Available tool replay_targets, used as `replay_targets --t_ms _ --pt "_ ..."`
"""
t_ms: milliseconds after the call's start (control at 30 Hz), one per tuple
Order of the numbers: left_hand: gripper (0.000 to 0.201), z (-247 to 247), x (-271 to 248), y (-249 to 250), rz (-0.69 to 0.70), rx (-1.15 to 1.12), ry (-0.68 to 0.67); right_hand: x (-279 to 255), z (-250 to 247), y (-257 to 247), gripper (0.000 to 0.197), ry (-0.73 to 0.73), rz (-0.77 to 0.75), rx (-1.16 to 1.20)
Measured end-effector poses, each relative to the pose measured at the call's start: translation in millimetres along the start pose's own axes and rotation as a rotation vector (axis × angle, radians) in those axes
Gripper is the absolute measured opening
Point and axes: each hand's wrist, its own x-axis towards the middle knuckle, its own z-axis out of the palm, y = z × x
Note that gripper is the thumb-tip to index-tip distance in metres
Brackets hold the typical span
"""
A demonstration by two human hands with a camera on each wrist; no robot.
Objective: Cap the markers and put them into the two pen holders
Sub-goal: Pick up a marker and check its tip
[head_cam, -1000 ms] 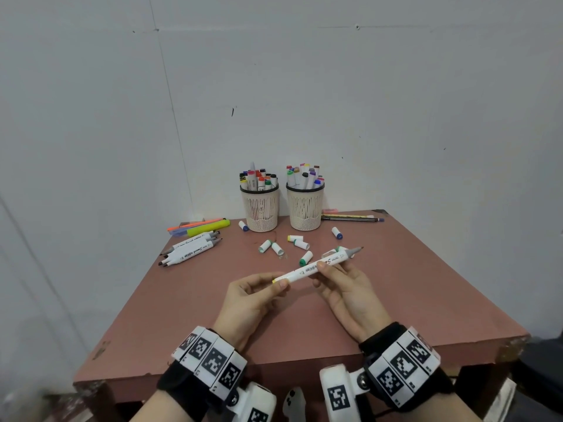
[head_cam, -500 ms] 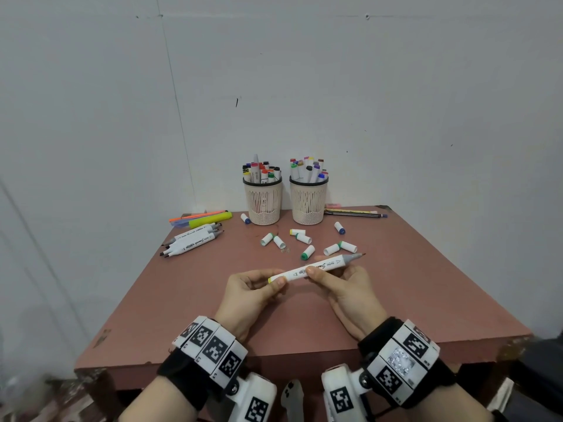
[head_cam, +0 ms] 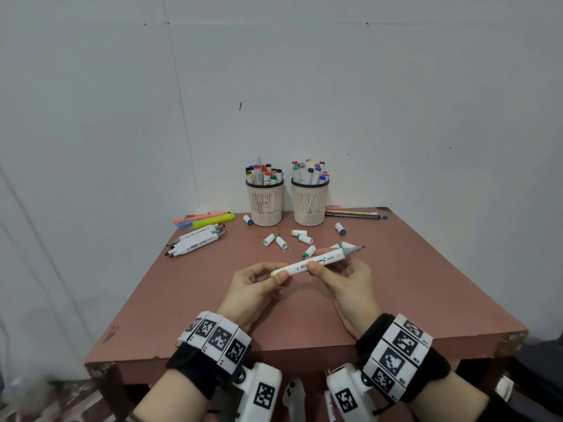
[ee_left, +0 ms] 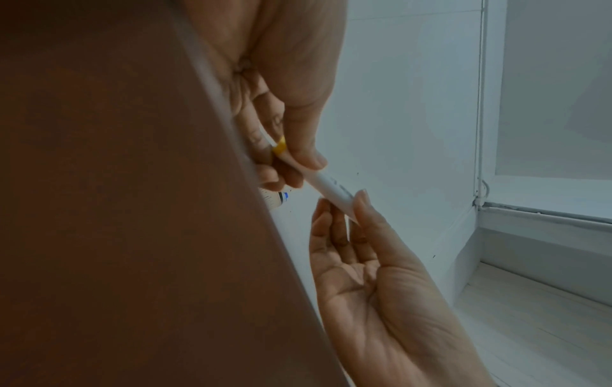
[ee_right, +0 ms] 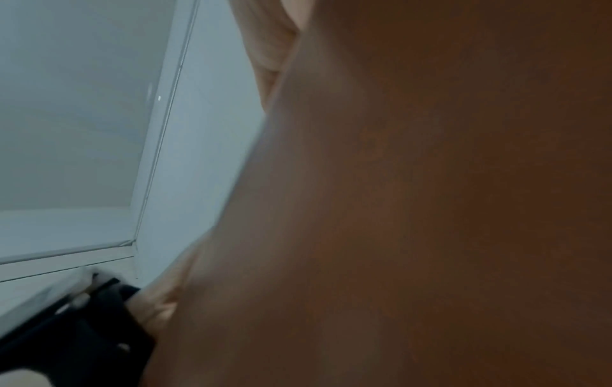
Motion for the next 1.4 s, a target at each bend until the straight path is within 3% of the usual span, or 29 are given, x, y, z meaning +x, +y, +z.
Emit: replay_targets --t_ms 133,333,633,733,867,1000,1100,1267,1400 --pt "0.024 -0.3 -1.0 1.3 0.008 -0.02 -0.011 -3.0 4.8 -6.9 0.048 0.026 0.035 0.008" --pt "0.014 -3.4 2.4 4.2 0.078 -0.078 0.106 10.4 9.6 -36.7 0.029 0.02 0.084 0.002" --pt "0.008 -11.3 10.5 10.0 0.066 -0.304 0.364 82.7 23.5 -79.8 0.032 -0.102 0.085 -0.588" --pt "0.007 -12.0 11.3 10.5 0.06 -0.331 0.376 113.6 30.5 -72.8 0.026 -0.209 0.016 -0.934" --pt "0.006 -12.9 11.2 10.5 0.047 -0.345 0.377 148.9 41.8 -54.8 0.026 -0.495 -0.043 -1.463" --pt "0.008 -13.2 12.4 10.4 0.051 -0.352 0.37 176.0 51.1 -33.6 0.027 -0.699 -0.061 -1.814" --pt "0.009 -13.8 14.3 9.5 0.047 -0.355 0.37 189.3 59.8 -23.2 0.03 -0.816 -0.061 -1.94" --pt "0.009 -15.6 16.8 7.4 0.039 -0.344 0.365 201.6 68.2 -8.7 0.029 -0.889 -0.001 -2.017" --pt "0.009 -16.0 17.8 7.2 0.03 -0.344 0.358 204.3 74.5 0.1 0.015 -0.94 0.12 -2.091"
